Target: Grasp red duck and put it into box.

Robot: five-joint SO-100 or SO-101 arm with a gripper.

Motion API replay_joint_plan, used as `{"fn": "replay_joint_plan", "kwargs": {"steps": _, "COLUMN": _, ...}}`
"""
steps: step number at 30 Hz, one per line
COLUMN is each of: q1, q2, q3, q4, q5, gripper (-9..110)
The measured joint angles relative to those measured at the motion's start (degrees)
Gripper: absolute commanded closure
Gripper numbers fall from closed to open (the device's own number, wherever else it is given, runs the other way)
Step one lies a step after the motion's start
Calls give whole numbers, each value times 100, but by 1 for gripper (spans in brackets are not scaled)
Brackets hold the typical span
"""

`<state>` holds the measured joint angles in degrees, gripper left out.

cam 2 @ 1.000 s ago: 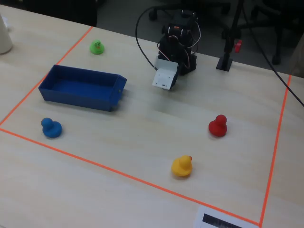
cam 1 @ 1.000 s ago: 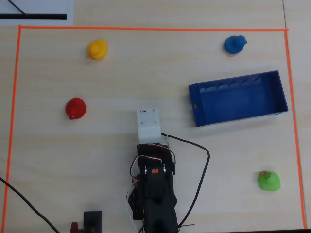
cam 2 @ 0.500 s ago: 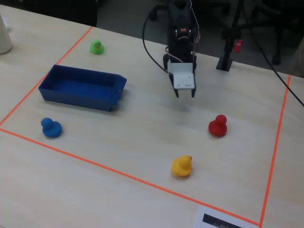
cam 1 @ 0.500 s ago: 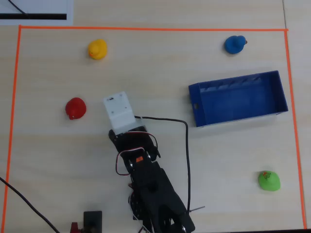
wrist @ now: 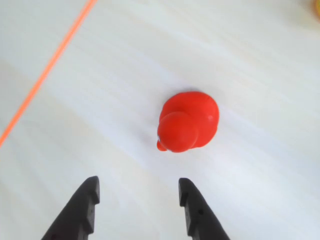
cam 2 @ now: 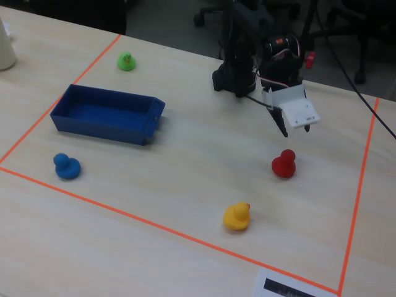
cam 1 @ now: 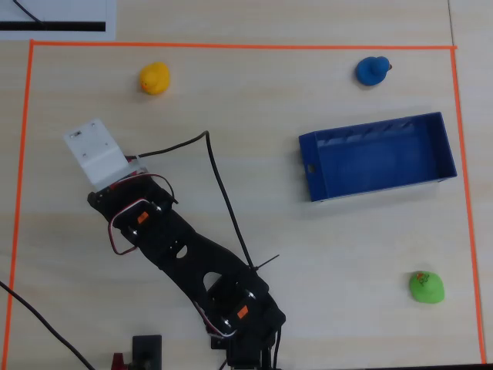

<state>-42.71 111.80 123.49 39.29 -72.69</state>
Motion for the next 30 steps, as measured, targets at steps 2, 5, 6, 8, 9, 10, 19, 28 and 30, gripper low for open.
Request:
{"fn": "replay_joint_plan", "kwargs": {"steps": 2, "q1": -35, "q2": -255, "q3": 0, "q4": -88, "q5": -9, "gripper": 81}}
{"fn": "replay_joint_plan", "kwargs": {"steps": 5, "q1": 9, "q2": -554, "q3": 0, "q4": -246, "q5": 0, "gripper": 80}}
{"fn": "replay_joint_plan", "kwargs": {"steps": 6, "q1": 35, "q2": -598, "q3": 0, "q4": -272, "q5": 0, "gripper": 79}}
{"fn": "replay_joint_plan", "kwargs": {"steps": 8, "q1": 105, "q2": -659, "q3": 0, "q4": -316, "q5": 0, "gripper": 79}}
{"fn": "replay_joint_plan", "kwargs": {"steps": 9, "q1": 149, "q2": -686, "q3": 0, "q4": -334, "q5": 0, "gripper": 79}}
{"fn": "replay_joint_plan", "kwargs": {"steps": 10, "q1": 185, "q2": -729, "q3": 0, "q4": -360, "q5": 0, "gripper": 78}}
{"fn": "replay_joint_plan", "kwargs": {"steps": 19, "q1": 325, "q2": -1318, "q3": -114, "q4": -589, "q5": -176, "gripper": 78}}
{"fn": "replay_joint_plan", "kwargs": {"steps": 28, "q1": 536, "q2": -2250, "q3": -870, "q4": -633, "q5": -176, "gripper": 78}}
{"fn": "replay_joint_plan", "kwargs": {"steps": 30, "q1": 571, "q2": -2338, "q3": -958, "q4": -668, "q5": -158, "gripper": 78}}
